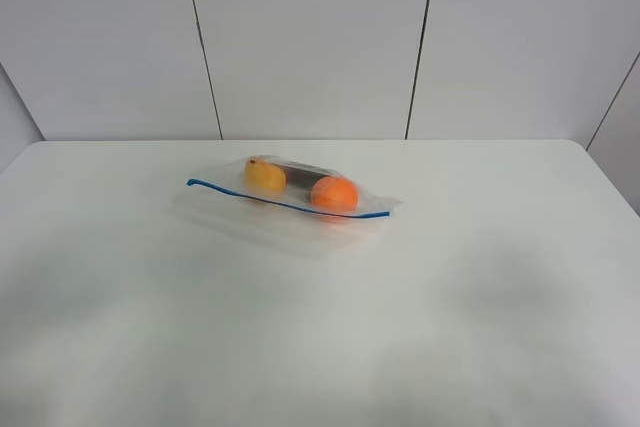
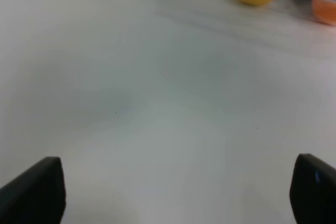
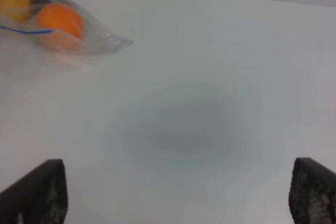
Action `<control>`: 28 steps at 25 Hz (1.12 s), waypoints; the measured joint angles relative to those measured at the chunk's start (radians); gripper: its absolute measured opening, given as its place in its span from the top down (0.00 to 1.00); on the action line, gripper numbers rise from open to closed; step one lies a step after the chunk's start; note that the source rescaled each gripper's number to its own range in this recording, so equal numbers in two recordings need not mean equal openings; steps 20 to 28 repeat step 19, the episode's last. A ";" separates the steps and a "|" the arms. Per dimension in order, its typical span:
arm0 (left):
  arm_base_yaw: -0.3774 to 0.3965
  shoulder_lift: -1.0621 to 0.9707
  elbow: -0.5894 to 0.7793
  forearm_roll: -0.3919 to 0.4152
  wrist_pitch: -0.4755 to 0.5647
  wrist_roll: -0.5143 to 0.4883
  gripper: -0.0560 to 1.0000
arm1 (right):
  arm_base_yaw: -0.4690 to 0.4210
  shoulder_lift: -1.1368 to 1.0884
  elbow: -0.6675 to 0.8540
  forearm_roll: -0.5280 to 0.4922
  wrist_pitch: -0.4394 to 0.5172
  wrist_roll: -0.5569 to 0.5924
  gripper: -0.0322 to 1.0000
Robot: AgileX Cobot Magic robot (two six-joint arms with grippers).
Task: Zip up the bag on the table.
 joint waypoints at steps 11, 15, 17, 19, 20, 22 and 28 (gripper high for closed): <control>0.000 0.000 0.000 0.000 0.000 0.000 0.01 | -0.021 0.000 0.000 0.000 0.000 0.000 0.01; 0.000 0.000 0.000 0.000 0.000 0.000 0.01 | -0.021 0.000 0.000 0.000 0.000 0.000 0.01; 0.000 0.000 0.000 0.000 0.000 0.000 0.01 | -0.021 0.000 0.000 0.000 0.000 0.000 0.01; 0.000 0.000 0.000 0.000 0.000 0.000 0.01 | -0.021 0.000 0.000 0.000 0.000 0.000 0.01; 0.000 0.000 0.000 0.000 0.000 0.000 0.01 | -0.021 0.000 0.000 0.000 0.000 0.000 0.01; 0.000 0.000 0.000 0.000 0.000 0.000 0.01 | -0.021 0.000 0.000 0.000 0.000 0.000 0.01; 0.000 0.000 0.000 0.000 0.000 0.000 0.01 | -0.021 0.000 0.000 0.000 0.000 0.000 0.01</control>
